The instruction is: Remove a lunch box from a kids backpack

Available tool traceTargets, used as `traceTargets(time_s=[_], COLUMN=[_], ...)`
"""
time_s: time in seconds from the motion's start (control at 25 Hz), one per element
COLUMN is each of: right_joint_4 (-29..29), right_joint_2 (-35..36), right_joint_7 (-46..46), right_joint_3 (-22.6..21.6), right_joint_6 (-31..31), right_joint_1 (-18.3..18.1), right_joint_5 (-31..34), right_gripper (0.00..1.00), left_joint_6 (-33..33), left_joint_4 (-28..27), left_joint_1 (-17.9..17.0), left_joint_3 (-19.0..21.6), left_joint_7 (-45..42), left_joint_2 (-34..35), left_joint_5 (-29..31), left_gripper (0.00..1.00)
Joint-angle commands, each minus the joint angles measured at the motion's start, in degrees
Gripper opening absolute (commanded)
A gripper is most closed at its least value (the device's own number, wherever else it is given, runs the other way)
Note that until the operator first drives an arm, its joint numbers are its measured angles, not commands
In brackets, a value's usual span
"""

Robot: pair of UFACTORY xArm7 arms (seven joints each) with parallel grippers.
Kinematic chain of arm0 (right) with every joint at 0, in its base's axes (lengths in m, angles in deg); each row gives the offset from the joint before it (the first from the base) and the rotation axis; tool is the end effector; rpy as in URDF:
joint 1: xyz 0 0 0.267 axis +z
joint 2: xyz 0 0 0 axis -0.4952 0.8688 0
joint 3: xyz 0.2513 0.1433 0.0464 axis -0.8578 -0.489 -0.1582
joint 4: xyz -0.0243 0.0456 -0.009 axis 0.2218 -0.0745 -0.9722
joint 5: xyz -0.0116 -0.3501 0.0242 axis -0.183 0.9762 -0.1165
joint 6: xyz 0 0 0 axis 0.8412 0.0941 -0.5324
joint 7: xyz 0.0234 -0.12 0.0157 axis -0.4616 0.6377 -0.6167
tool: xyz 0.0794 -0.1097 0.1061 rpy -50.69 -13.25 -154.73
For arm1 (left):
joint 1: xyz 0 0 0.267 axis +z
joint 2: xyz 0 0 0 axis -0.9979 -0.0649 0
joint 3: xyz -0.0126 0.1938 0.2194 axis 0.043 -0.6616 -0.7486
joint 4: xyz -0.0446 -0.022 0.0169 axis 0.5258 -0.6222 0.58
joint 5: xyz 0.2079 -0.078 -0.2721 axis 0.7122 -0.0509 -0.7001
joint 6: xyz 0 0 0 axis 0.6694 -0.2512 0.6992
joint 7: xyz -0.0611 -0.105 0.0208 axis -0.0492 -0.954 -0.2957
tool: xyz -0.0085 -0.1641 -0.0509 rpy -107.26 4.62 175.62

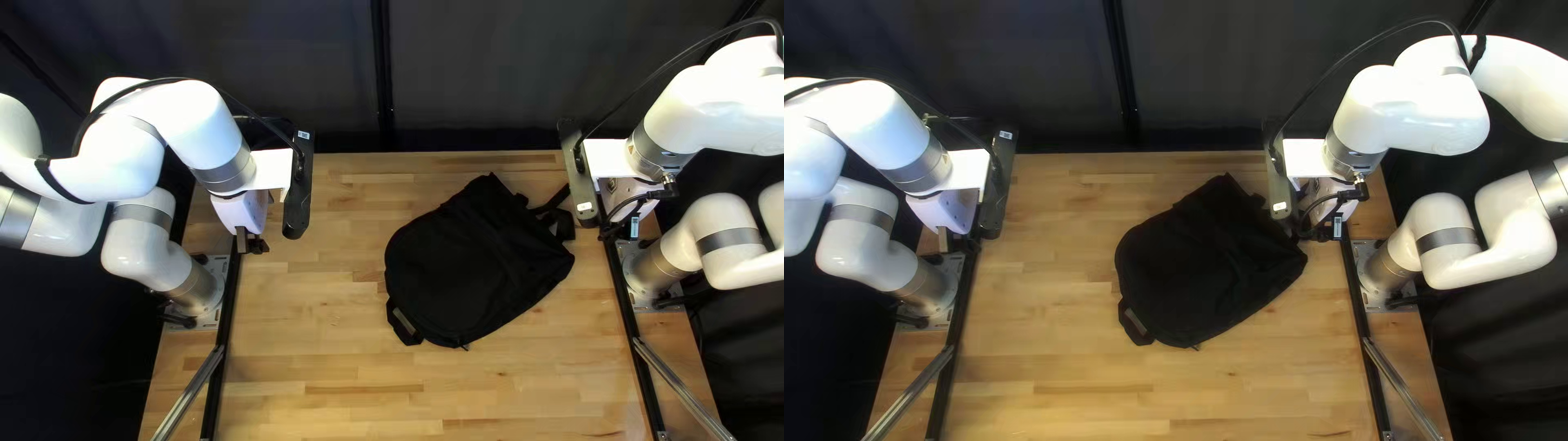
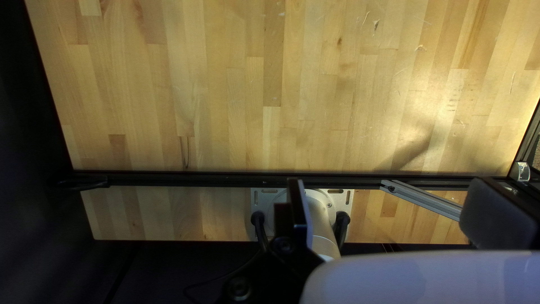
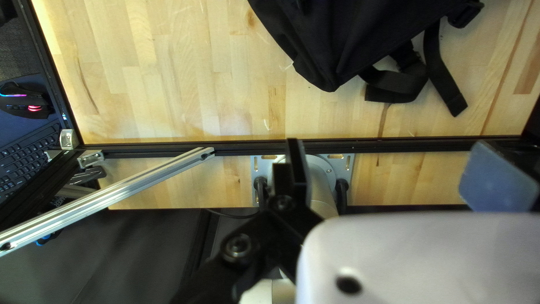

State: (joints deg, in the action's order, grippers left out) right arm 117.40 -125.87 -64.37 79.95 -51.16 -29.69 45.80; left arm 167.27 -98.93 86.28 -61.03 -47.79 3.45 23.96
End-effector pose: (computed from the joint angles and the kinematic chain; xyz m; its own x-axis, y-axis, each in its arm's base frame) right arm 0.2483 0.0000 0.3194 1.0000 -0.0002 -0.0011 -0.0002 -1.0000 0.0001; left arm 0.2485 0.0000 0.3196 1.0000 0.0000 -0.0011 0.0000 -1.0000 0.0003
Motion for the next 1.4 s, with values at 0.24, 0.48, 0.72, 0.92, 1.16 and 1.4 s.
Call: traceTargets(time_s=[0.24, 0.48, 0.72, 0.92, 1.16, 1.4], right_joint_4=[0.0, 0.0, 0.0, 0.0, 0.0, 0.0], right_joint_2=[0.0, 0.0, 0.0, 0.0, 0.0, 0.0], right_joint_7=[0.0, 0.0, 0.0, 0.0, 0.0, 0.0], right_joint_3=[0.0, 0.0, 0.0, 0.0, 0.0, 0.0], right_joint_6=[0.0, 0.0, 0.0, 0.0, 0.0, 0.0], right_joint_1=[0.0, 0.0, 0.0, 0.0, 0.0, 0.0], right_joint_5=[0.0, 0.0, 0.0, 0.0, 0.0, 0.0], right_gripper=[1.0, 1.0, 1.0, 1.0, 1.0, 1.0], left_joint_6=[0.0, -3.65, -11.56, -11.44, -17.29, -24.74], left_joint_4=[0.0, -0.62, -7.92, -17.75, -22.61, -19.67], left_joint_1=[0.0, -0.89, -2.24, -3.93, -7.0, -6.28], left_joint_3=[0.0, 6.54, 21.38, 27.11, 28.41, 27.77], left_joint_7=[0.0, -6.29, -22.86, -31.88, -32.82, -29.3], left_joint_2=[0.0, -4.07, -24.9, -40.47, -52.2, -51.92], left_joint_5=[0.0, -0.37, 3.48, 11.81, 22.73, 28.34], left_gripper=[1.0, 1.0, 1.0, 1.0, 1.0, 1.0])
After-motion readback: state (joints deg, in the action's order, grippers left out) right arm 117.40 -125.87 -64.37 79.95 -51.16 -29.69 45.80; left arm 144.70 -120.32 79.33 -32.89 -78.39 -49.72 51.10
